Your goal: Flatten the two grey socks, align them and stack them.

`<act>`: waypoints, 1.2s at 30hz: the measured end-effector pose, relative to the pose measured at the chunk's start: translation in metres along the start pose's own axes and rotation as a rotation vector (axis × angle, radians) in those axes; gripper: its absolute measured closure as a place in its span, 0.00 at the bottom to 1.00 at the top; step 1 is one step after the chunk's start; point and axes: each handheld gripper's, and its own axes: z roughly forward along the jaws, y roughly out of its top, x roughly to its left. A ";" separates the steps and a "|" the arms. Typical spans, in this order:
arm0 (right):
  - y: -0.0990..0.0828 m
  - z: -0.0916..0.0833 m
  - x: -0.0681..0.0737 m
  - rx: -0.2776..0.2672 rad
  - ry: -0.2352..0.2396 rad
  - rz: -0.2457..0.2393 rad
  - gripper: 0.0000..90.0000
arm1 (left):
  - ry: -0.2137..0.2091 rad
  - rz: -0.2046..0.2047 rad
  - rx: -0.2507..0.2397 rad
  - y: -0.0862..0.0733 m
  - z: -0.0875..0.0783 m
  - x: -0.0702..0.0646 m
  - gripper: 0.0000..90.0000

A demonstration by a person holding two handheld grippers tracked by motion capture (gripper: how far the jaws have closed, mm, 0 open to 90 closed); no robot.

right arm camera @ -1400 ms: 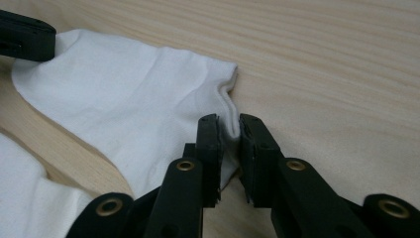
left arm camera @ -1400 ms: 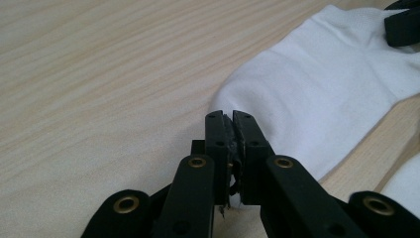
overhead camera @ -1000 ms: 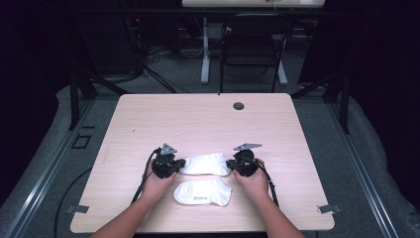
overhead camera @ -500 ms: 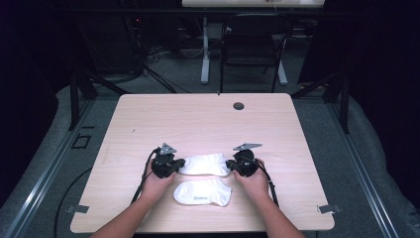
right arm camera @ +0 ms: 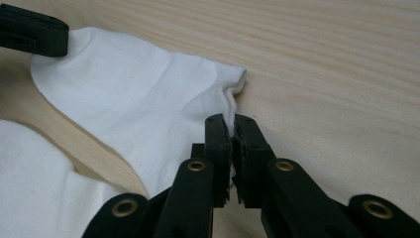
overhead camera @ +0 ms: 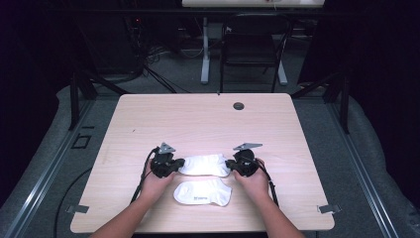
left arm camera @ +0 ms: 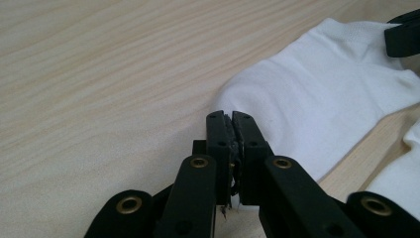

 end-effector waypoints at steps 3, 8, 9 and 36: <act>0.000 -0.001 0.000 -0.001 0.002 -0.002 0.95 | -0.001 0.001 -0.003 0.001 -0.001 0.000 0.97; 0.001 -0.003 0.002 -0.007 0.007 -0.004 0.95 | -0.003 0.003 -0.004 0.002 -0.003 0.000 0.97; 0.001 -0.003 0.003 -0.009 0.009 -0.006 0.95 | -0.003 0.002 -0.006 0.002 -0.003 0.000 0.97; 0.022 -0.032 0.022 -0.068 0.082 -0.027 0.96 | -0.054 0.020 -0.071 0.013 -0.041 -0.006 0.97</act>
